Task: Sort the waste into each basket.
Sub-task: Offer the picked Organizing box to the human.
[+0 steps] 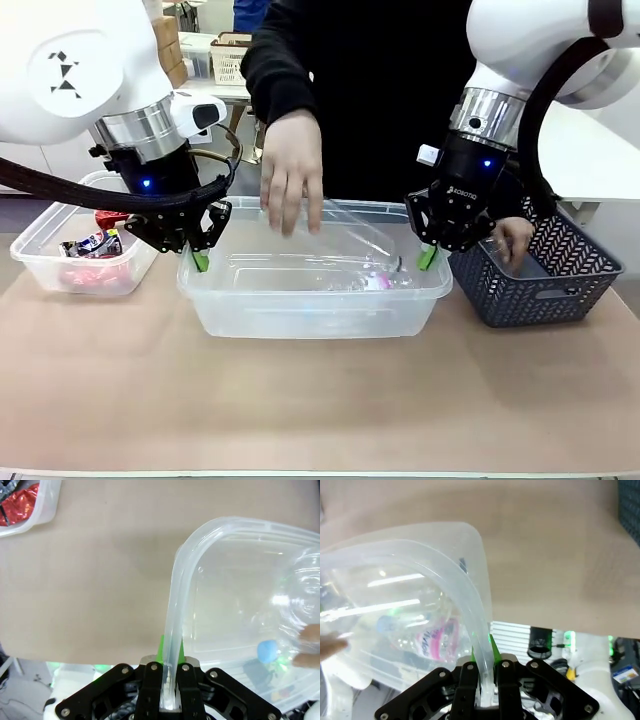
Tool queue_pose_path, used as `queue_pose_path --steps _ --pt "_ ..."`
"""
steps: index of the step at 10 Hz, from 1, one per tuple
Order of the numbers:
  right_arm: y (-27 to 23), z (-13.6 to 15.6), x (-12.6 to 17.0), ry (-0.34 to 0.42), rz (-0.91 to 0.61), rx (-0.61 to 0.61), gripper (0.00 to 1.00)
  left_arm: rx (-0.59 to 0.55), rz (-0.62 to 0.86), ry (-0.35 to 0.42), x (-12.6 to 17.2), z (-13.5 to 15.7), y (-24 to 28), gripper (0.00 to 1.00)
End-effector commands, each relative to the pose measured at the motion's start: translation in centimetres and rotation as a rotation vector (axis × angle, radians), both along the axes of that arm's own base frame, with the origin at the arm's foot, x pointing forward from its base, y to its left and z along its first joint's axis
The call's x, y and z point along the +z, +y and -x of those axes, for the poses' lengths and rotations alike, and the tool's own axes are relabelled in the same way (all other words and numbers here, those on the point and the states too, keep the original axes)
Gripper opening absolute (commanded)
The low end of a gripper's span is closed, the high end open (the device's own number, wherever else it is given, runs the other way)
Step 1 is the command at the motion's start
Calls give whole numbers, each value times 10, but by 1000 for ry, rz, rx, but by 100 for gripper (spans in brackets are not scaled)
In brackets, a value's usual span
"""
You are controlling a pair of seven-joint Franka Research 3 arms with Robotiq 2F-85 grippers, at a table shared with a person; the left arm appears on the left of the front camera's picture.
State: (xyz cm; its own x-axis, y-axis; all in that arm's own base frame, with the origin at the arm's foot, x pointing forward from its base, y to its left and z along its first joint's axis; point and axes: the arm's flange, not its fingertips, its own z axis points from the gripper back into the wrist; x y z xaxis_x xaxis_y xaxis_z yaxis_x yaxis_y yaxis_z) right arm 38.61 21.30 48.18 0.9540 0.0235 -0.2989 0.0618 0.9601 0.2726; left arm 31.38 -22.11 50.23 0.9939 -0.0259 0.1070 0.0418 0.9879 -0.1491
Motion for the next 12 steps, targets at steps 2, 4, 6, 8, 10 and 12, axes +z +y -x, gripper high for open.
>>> queue_pose_path --steps 2,4,6,8,10,12 --pt "-3 -2 5 -3 -25 7 0 18 -3 2 -1 3 4 0" --pt "-3 -2 5 -3 -25 7 0 18 -3 2 -1 3 4 0" --pt "-3 -2 5 -3 -25 7 0 18 -3 2 -1 3 4 0" --pt "-3 -2 5 -3 -25 7 0 18 -3 2 -1 3 4 0" --pt "-3 -2 5 -3 -25 7 0 18 -3 2 -1 3 4 0" --pt "-3 -2 5 -3 -25 7 0 18 -3 2 -1 3 4 0"
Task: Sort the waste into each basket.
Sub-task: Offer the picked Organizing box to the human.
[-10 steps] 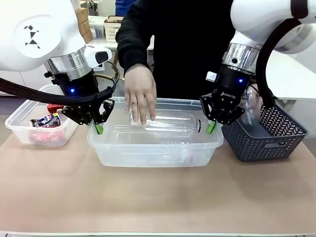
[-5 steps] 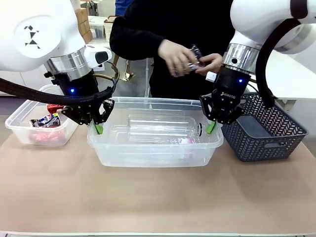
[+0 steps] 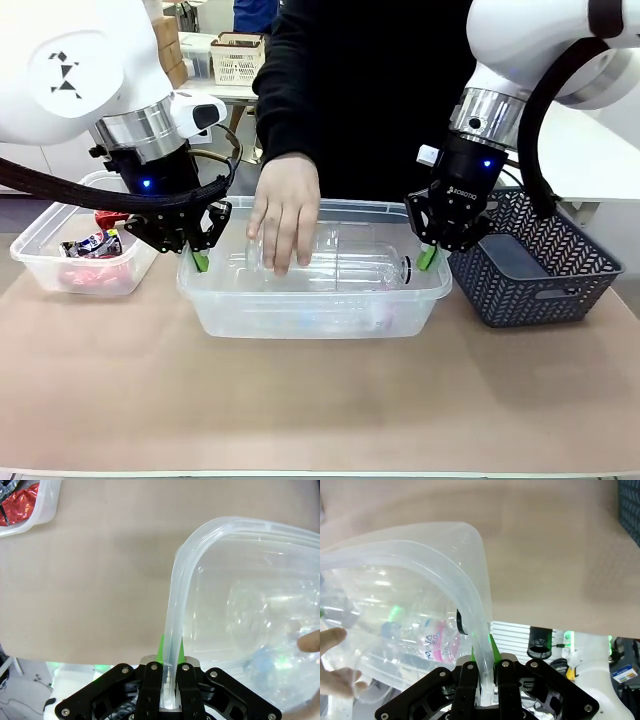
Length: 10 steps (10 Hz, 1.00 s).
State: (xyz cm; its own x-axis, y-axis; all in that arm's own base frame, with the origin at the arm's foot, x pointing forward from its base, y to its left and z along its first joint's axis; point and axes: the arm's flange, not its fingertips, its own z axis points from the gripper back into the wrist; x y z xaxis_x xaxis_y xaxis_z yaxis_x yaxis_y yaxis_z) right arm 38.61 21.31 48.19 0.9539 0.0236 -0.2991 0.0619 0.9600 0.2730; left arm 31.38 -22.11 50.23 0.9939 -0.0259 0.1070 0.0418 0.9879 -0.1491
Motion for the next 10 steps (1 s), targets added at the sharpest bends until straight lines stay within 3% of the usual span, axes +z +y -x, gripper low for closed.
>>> queue_pose_path --steps 1,10 --pt "-3 -2 5 -3 -24 7 0 18 -3 2 -1 3 4 0" --pt "-3 -2 5 -3 -24 7 0 18 -3 2 -1 3 4 0"
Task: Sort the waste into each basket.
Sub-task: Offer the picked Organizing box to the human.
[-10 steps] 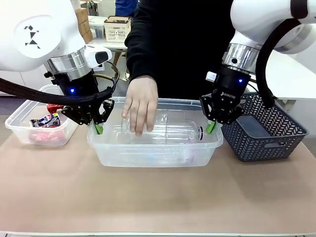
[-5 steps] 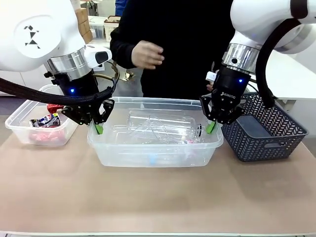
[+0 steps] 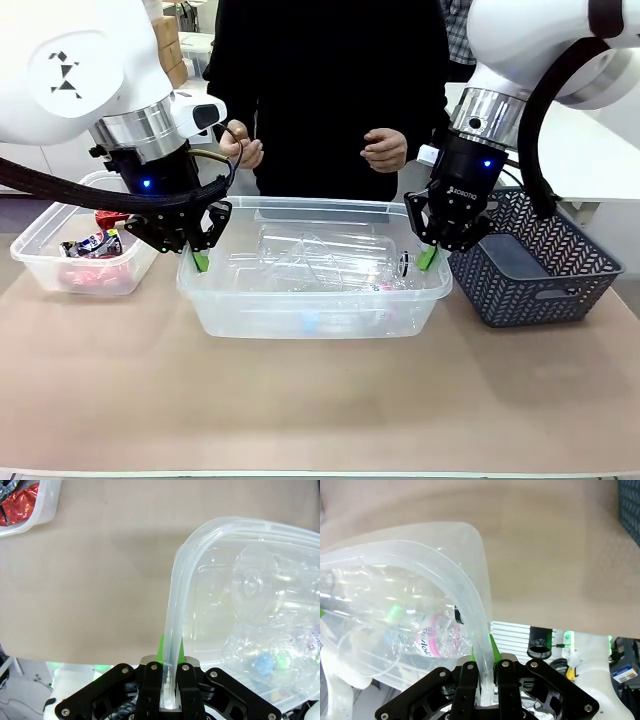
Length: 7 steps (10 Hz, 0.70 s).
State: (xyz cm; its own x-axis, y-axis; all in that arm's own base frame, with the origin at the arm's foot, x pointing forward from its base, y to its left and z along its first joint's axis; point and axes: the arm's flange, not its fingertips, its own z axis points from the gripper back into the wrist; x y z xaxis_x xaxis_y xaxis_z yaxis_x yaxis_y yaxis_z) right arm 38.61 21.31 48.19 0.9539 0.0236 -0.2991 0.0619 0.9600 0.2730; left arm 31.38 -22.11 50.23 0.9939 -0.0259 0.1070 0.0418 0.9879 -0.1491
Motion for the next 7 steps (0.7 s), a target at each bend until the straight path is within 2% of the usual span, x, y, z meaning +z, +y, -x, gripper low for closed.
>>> queue_pose_path --steps 1,4,5,6,7 --pt "-3 -2 5 -3 -24 7 0 18 -3 2 -1 3 4 0" --pt "-3 -2 5 -3 -24 7 0 18 -3 2 -1 3 4 0" --pt "0 0 0 0 0 0 5 0 0 0 0 0 0 5" --pt "16 -35 6 23 6 29 5 -19 36 0 2 -31 -7 5" --pt "35 -70 12 21 14 41 5 12 22 -5 4 -65 -14 5"
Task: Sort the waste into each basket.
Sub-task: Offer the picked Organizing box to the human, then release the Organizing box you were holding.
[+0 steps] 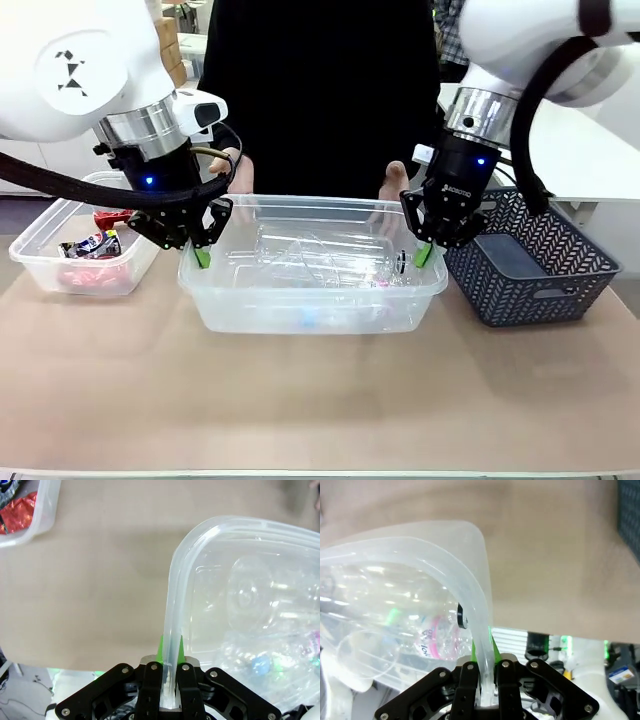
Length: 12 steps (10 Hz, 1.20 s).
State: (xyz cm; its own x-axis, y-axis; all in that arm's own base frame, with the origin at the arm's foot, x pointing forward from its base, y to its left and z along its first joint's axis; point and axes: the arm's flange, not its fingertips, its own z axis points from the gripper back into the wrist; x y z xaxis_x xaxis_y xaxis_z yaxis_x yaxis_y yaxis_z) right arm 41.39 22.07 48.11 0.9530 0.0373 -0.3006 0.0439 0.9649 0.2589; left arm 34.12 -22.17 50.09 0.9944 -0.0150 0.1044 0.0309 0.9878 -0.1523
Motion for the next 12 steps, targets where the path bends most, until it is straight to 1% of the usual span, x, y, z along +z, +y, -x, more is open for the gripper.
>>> queue_pose_path --steps 1,2,3,4,5,6,7,8,12 --pt "42 -69 14 -2 10 46 5 -34 31 45 3 -64 -20 5" --pt "53 -89 8 -6 -20 127 5 -11 40 102 -8 -83 -21 5" --pt "62 -98 -6 22 -19 165 5 -4 68 130 -27 -100 -24 5" --pt "64 -99 -18 55 -1 173 5 -43 109 173 -40 -111 -25 5" --pt "62 -103 -30 94 -3 183 5 -23 131 182 -50 -122 -25 5" --pt "59 -106 -43 123 -2 158 5 -6 148 183 -56 -128 -25 5" --pt "57 -109 -57 159 -6 127 5 10 14 173 -63 -122 11 5" --pt "28 -110 -50 89 70 158 5 10 14 173 -63 -122 11 5" --pt "28 -110 -50 89 70 158 5 10 14 173 -63 -122 11 5"
